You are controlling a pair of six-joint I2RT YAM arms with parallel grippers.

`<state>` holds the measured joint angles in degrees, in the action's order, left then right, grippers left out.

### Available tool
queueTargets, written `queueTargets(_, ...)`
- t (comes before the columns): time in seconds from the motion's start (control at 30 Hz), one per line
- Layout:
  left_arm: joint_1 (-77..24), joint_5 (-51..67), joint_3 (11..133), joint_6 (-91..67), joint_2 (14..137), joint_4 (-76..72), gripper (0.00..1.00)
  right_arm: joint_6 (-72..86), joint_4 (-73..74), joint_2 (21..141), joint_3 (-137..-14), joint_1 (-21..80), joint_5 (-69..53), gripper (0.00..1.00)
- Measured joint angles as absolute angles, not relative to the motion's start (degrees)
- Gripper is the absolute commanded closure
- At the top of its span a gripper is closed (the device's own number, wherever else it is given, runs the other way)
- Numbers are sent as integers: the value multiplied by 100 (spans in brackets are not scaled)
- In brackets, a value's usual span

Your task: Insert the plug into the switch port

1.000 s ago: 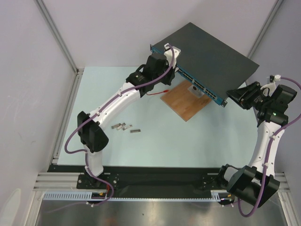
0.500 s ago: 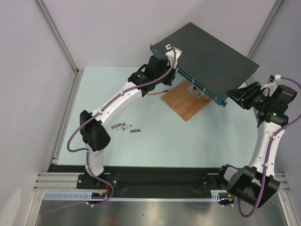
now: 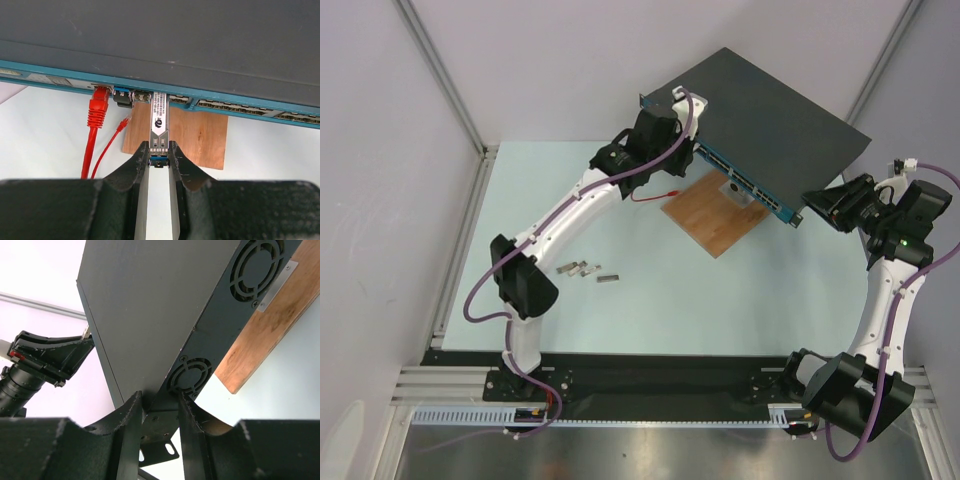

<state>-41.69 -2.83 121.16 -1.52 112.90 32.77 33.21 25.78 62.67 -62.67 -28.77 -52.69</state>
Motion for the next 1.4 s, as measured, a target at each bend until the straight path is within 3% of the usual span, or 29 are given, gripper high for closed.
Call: queueTargets(1.4, -4165, -119, 12739, 301, 11791, 3444, 100, 3236, 2541, 6267, -6267, -2888, -5321, 100)
